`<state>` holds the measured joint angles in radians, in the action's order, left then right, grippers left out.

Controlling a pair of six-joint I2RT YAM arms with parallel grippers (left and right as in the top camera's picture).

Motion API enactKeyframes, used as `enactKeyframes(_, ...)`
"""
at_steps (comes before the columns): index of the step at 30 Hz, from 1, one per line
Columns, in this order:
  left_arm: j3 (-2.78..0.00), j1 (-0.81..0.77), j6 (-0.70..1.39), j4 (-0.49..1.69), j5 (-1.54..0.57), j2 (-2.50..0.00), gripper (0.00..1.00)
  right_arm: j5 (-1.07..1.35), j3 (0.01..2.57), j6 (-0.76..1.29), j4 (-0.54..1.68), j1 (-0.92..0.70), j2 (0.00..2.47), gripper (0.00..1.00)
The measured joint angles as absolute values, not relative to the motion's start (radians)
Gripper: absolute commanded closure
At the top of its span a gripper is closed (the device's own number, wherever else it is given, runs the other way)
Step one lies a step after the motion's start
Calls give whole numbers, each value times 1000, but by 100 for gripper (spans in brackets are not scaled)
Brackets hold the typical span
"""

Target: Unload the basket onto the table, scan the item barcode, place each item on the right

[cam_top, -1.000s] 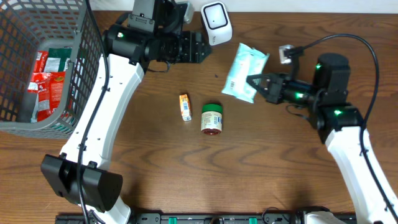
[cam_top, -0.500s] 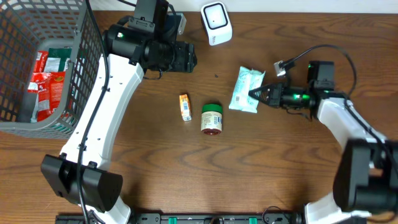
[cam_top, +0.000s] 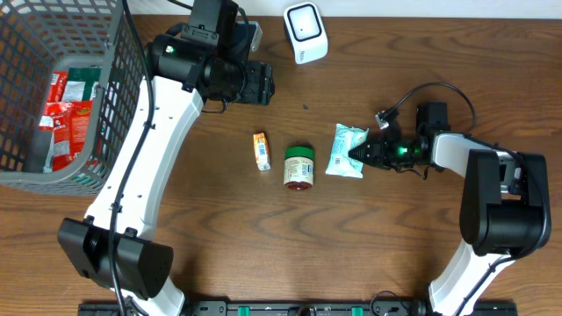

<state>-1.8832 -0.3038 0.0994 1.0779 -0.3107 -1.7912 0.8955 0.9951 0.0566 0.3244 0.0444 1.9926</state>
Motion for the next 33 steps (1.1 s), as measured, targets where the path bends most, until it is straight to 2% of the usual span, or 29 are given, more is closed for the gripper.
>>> enactKeyframes(2,-1883,-304,100,1078,-310,-1791,28,891,1003,46,328,44,1984,45)
enactKeyframes(4,-1883,-304,100,1078,-310,-1791,29,884,1019,40,339,41,1979,39)
enactKeyframes(7,-1883,-304,99,1078,-308,-1791,29,847,1076,38,417,42,1979,36)
enactKeyframes(10,-1883,-304,100,1078,-308,-1791,28,759,1156,38,554,42,1979,38)
enactKeyframes(14,-1883,-304,99,1079,-308,-1791,29,627,1293,41,720,38,1978,55)
enactKeyframes(17,-1883,-304,100,1080,-308,-1791,29,551,1349,40,788,12,1968,63)
enactKeyframes(24,-1883,-304,99,1090,-308,-1791,29,423,1354,37,887,-125,1963,64)
enactKeyframes(30,-1883,-304,99,1097,-308,-1791,29,263,1352,36,900,-222,1963,87)
enactKeyframes(33,-1883,-304,99,1098,-308,-1791,29,191,1342,36,878,-260,1963,88)
